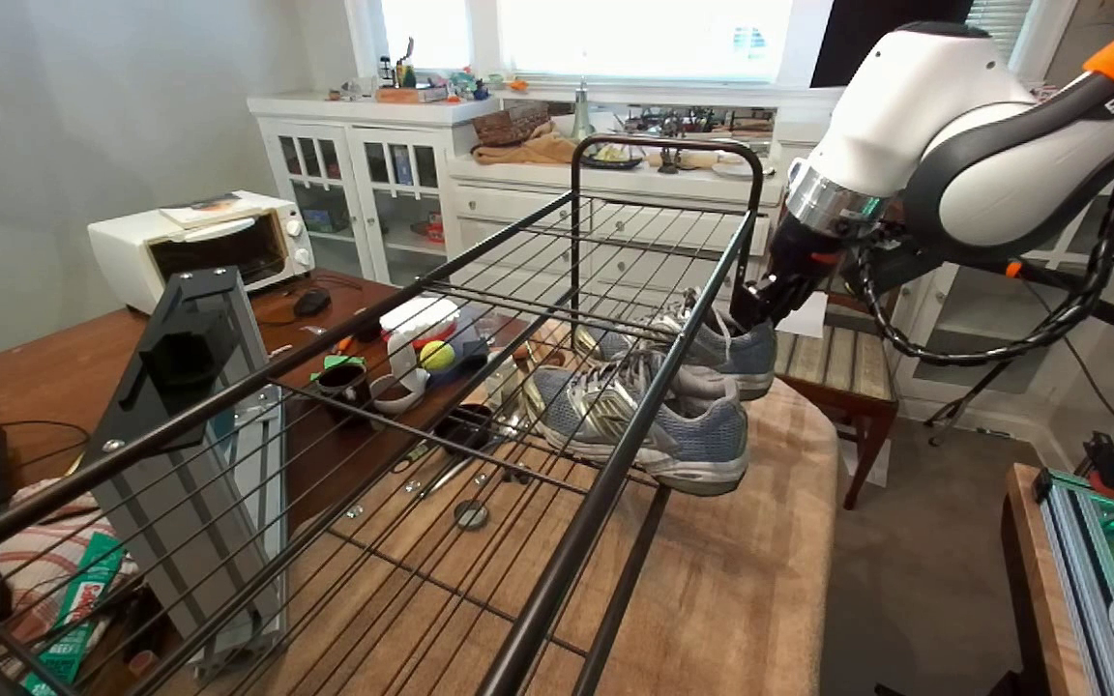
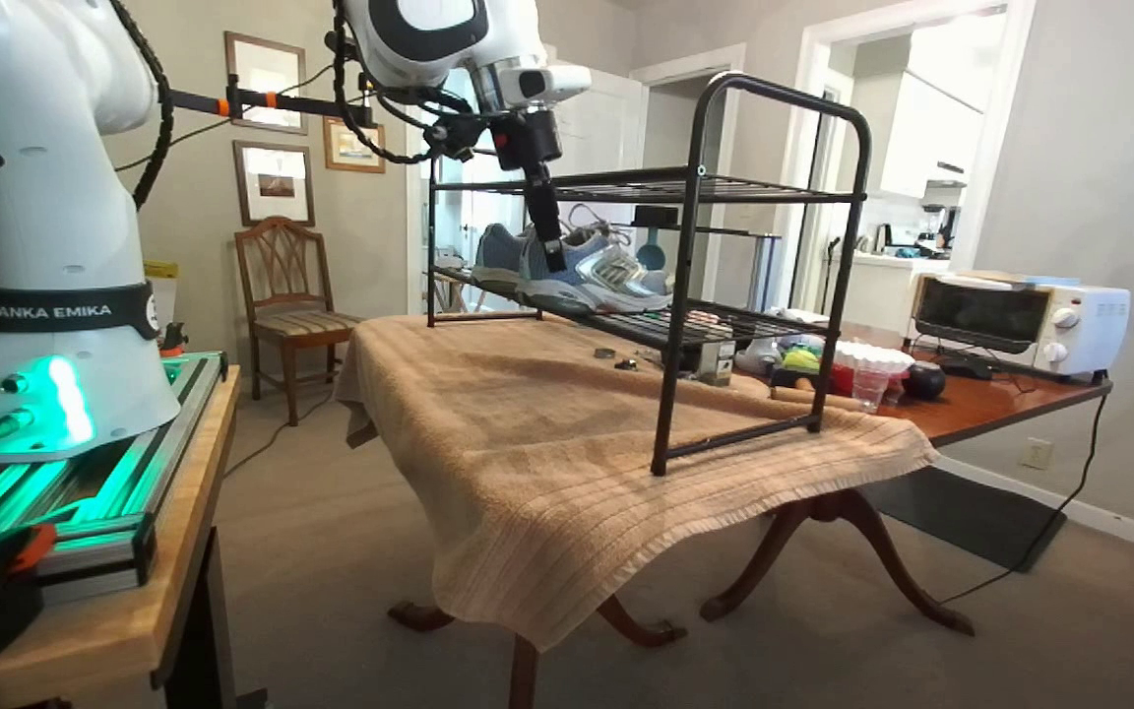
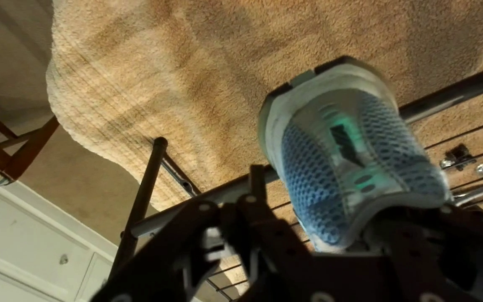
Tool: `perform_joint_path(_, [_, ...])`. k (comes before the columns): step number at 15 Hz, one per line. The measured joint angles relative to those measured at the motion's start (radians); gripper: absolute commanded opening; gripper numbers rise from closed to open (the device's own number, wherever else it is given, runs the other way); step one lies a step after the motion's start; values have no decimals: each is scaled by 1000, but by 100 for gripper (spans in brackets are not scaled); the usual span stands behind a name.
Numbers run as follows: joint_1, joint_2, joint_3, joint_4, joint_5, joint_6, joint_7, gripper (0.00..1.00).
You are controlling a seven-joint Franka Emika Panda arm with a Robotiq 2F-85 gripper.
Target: Move the right sneaker to the topmost shelf on the shoe rack.
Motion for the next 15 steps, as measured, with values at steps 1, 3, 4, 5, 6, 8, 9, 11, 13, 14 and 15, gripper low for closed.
perform_joint_path(1, [0, 1, 2, 0, 0, -2, 12, 11])
perform_joint_path(3, [-5, 2, 7, 2, -2, -10, 45, 1])
perform_joint_path(4, [-11, 2, 11, 4, -9, -21, 64, 1])
perform_joint_path(5, [-17, 3, 17, 6, -20, -37, 89, 4])
perform_joint_path(6, [-22, 4, 22, 10, -32, -57, 119, 3])
perform_joint_path(8, [-32, 4, 37, 25, -61, -111, 180, 3])
perform_joint_path(9, [-36, 4, 44, 31, -77, -142, 210, 3])
perform_joint_path(11, [-36, 3, 57, 46, -98, -209, 265, 3])
perform_joint_path(13, [-28, -3, 69, 62, -103, -273, 312, 3])
perform_joint_path(14, [-20, -9, 75, 71, -103, -310, 334, 3])
perform_joint_path(15, [-11, -15, 79, 78, -103, -344, 355, 3])
